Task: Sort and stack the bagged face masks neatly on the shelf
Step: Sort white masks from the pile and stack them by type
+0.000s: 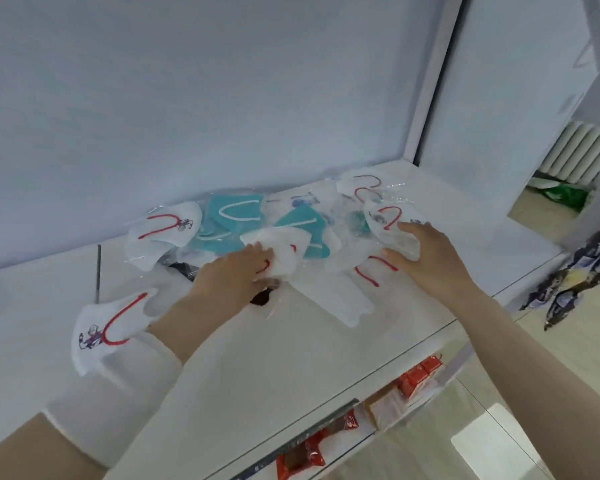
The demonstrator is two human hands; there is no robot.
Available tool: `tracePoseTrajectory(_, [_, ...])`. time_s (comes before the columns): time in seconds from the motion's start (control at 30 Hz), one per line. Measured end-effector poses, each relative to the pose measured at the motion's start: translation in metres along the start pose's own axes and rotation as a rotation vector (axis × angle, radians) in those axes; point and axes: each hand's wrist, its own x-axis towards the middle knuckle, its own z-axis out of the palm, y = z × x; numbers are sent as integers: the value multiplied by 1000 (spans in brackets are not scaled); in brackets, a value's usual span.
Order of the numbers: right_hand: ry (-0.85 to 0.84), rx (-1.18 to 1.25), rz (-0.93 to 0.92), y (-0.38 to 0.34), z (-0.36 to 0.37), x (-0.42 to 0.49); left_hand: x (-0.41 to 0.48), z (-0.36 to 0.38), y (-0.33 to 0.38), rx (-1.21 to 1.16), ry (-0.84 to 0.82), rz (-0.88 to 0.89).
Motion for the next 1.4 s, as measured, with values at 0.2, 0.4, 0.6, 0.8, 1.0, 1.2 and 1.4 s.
tracePoseTrajectory(0.2, [-169, 39, 32, 27, -5, 62, -17, -33, 23, -30, 351, -72])
tracePoseTrajectory(0.4, [-394, 760, -157, -9, -25, 73, 13, -42, 93, -963, 486, -176])
tracePoseTrajectory(0.6, [-474, 1001, -26, 19, -32, 91, 55, 8, 130, -1059, 439, -249])
tracePoseTrajectory(0.8, [-459, 1017, 153, 49, -34, 116, 40, 46, 90, -63, 238, -595])
tracePoseTrajectory(1.0, [-598, 1133, 215, 38, -26, 119, 18, 35, 106, -256, 708, -504])
tracePoseTrajectory(1.2, [-722, 1103, 124, 22, -27, 123, 13, -10, 134, -1438, 960, -455])
tracePoseTrajectory(1.4, [-751, 1074, -49, 2, -21, 113, 16, 4, 144, -1787, 678, -261])
